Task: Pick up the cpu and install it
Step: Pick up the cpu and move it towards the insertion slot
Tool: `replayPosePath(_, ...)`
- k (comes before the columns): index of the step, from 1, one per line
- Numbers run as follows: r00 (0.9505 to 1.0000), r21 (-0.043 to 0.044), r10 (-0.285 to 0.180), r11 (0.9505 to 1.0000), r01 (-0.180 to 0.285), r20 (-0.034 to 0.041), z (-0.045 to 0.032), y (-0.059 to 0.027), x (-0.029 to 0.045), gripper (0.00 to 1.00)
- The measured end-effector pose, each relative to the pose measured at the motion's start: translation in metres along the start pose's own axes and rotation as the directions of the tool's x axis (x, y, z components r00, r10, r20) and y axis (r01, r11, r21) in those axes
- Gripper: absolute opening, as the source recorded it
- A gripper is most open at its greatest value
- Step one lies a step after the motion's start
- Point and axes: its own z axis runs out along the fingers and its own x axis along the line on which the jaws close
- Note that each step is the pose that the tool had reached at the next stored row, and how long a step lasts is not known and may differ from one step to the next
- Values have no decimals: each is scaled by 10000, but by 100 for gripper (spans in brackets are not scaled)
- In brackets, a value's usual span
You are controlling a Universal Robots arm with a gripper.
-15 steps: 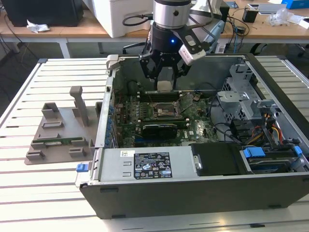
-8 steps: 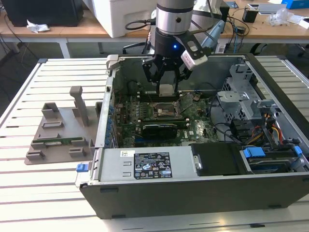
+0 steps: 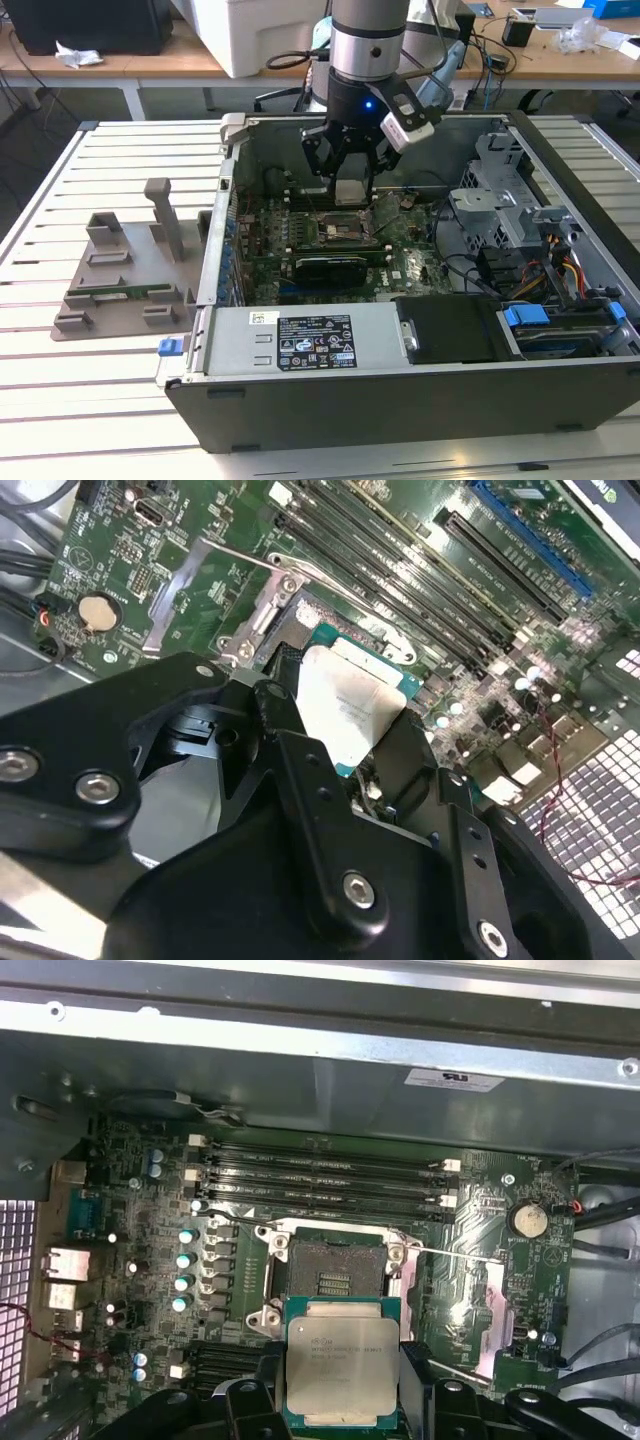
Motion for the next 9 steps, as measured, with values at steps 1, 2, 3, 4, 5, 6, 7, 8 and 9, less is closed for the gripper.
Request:
replayPosePath(1,10000,3,0,10000,0,0,0,0,-1,54)
replayPosePath(2,10000,5,-1,10000,1,-1,-1,0,-2,54)
replayPosePath(3,10000,4,0,10000,0,0,0,0,-3,54)
replayPosePath(4,10000,4,-1,10000,1,0,0,0,-3,54)
replayPosePath(5,10000,4,-1,10000,1,0,0,0,-3,54)
replayPosePath(6,10000,4,-2,10000,2,0,0,0,-3,54)
replayPosePath(7,10000,4,-1,10000,1,1,0,0,-3,54)
replayPosePath(8,10000,4,-1,10000,1,0,0,0,-3,54)
replayPosePath(9,10000,4,-1,10000,1,0,0,0,-4,54)
